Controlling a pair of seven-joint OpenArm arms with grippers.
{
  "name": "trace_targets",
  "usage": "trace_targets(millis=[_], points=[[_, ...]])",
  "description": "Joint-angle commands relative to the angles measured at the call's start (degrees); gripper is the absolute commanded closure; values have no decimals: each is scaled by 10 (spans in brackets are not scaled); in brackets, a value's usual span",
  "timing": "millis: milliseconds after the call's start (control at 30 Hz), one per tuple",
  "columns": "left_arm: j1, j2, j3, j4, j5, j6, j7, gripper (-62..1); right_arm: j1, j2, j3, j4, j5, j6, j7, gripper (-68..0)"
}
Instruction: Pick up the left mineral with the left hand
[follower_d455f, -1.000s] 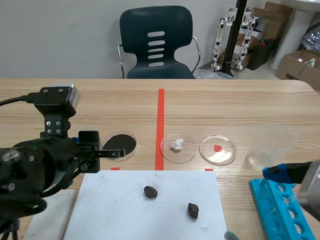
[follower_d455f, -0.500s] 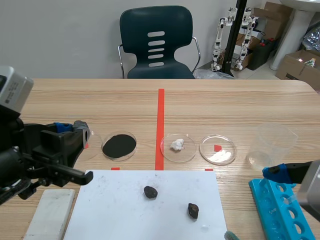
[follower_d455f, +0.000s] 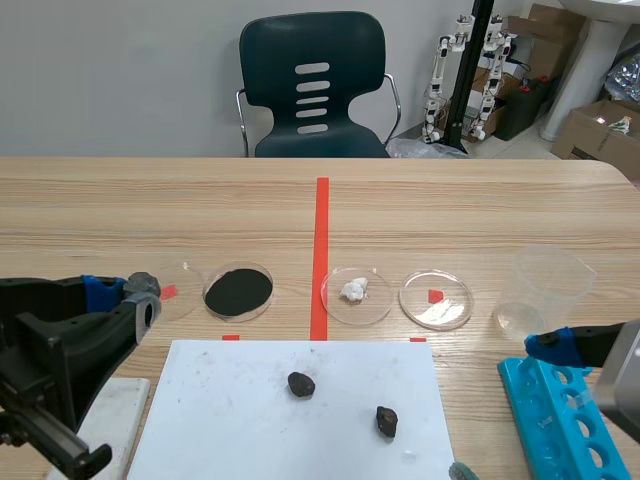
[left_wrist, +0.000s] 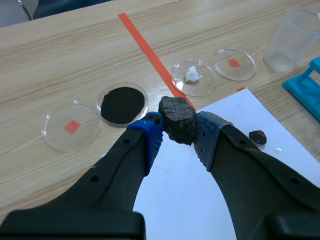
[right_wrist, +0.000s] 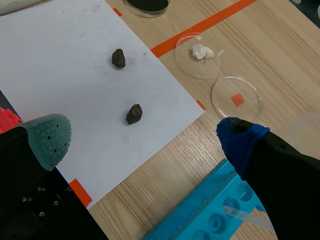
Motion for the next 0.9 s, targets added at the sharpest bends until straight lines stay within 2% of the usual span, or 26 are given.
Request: trace_targets(millis=[0,867], points=[[-3,1,3,8,-4,1,-4,-116,-2,0,1,11,7,-2,7,-608],[-3,1,3,8,-4,1,17,-116,-2,0,1,11,7,-2,7,-608]])
